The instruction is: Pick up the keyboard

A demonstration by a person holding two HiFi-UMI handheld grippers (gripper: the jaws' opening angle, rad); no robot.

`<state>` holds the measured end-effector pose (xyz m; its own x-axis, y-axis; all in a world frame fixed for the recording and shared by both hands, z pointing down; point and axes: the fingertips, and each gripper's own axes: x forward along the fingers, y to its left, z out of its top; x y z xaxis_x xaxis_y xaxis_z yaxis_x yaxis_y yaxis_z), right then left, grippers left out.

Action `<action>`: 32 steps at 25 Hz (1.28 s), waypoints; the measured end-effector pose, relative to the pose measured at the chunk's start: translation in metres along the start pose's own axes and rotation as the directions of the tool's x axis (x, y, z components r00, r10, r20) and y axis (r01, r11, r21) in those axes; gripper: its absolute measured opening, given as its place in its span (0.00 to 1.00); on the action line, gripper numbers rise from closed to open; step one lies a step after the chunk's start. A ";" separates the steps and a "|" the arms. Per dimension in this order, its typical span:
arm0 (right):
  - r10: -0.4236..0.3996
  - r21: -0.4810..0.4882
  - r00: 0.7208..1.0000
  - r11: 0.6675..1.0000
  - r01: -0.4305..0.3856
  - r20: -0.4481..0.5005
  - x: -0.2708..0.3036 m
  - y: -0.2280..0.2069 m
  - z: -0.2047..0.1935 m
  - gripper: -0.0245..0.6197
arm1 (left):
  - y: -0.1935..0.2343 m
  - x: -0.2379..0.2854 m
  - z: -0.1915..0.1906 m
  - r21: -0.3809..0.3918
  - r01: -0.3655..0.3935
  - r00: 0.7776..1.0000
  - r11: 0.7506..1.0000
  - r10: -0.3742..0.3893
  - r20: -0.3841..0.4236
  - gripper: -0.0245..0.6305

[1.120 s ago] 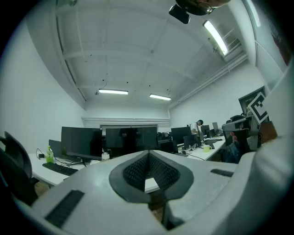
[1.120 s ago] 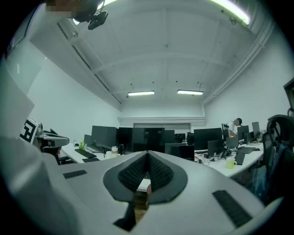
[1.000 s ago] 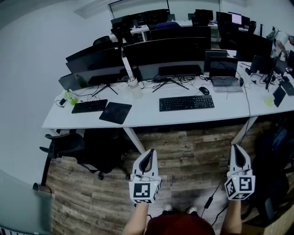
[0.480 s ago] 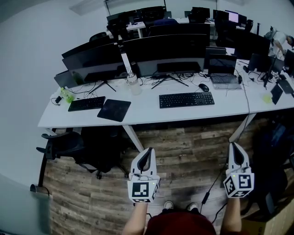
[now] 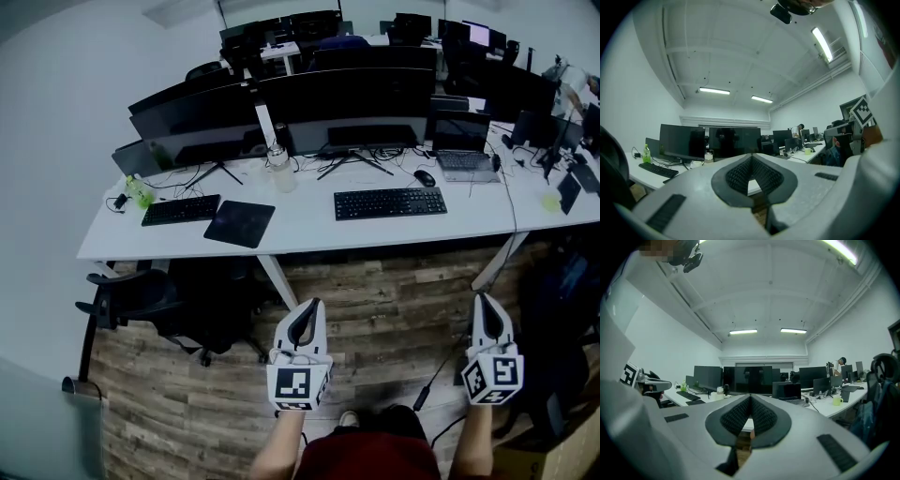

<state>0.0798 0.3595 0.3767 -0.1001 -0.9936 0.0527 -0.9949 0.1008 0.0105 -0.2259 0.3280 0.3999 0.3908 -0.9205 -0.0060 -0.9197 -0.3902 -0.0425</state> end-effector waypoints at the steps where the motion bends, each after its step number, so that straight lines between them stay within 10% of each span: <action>1: 0.000 0.004 1.000 1.000 0.000 -0.002 0.003 -0.001 -0.001 0.03 | 0.001 0.002 -0.001 0.001 -0.001 1.000 1.000 0.001 -0.001 0.04; 32: 0.069 0.095 0.997 0.993 -0.067 -0.026 0.271 -0.221 -0.020 0.03 | -0.058 0.320 0.010 0.093 -0.061 0.996 0.994 0.067 -0.061 0.04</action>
<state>0.2725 0.0693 0.4083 -0.1683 -0.9825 0.0792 -0.9830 0.1613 -0.0879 -0.0474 0.0561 0.3900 0.3256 -0.9441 0.0518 -0.9344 -0.3296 -0.1347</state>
